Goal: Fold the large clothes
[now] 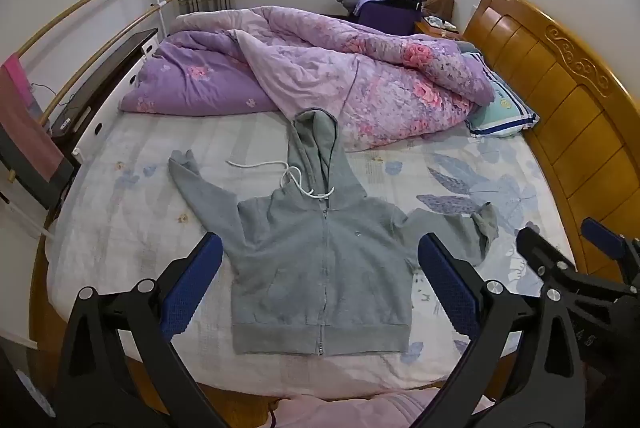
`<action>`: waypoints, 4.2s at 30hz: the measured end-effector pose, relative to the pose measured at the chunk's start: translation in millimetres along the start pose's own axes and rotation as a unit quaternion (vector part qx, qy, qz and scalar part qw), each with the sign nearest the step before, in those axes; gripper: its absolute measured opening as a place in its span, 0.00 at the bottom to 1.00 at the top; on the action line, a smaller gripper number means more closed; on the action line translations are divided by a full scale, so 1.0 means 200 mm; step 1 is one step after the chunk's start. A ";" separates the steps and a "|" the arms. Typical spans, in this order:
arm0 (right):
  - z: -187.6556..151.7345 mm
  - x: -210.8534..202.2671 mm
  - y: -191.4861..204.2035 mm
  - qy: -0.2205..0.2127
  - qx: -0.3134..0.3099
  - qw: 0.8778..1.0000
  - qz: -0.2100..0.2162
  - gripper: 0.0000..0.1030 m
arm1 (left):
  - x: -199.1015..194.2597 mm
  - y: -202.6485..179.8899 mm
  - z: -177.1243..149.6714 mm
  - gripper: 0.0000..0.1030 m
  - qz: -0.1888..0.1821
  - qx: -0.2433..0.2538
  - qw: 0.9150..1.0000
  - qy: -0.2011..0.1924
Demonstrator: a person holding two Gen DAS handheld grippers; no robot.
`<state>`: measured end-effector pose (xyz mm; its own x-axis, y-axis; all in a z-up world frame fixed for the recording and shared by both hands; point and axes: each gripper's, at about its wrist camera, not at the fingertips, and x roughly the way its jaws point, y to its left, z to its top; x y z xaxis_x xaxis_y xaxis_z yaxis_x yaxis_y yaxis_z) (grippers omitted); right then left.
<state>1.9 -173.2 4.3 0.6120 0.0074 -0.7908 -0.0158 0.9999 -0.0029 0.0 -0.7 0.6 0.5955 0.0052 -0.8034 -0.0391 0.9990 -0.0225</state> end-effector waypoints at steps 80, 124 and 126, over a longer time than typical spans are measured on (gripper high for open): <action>-0.03 0.06 -0.02 0.018 -0.005 0.999 0.048 0.93 | -0.04 0.10 -0.02 0.95 -0.005 -0.002 1.000 -0.006; -0.07 0.44 0.18 0.118 -0.151 0.950 0.248 0.93 | -0.04 0.41 -0.34 0.95 0.161 -0.168 0.964 0.127; -0.05 0.48 0.22 0.124 -0.141 0.950 0.248 0.93 | -0.02 0.51 -0.32 0.95 0.176 -0.159 0.963 0.131</action>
<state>51.7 -129.5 -78.3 0.2694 0.4376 -0.8578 -0.4869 0.8305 0.2708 -57.5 97.4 -36.1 0.2803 0.2878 -0.9158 -0.4692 0.8733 0.1309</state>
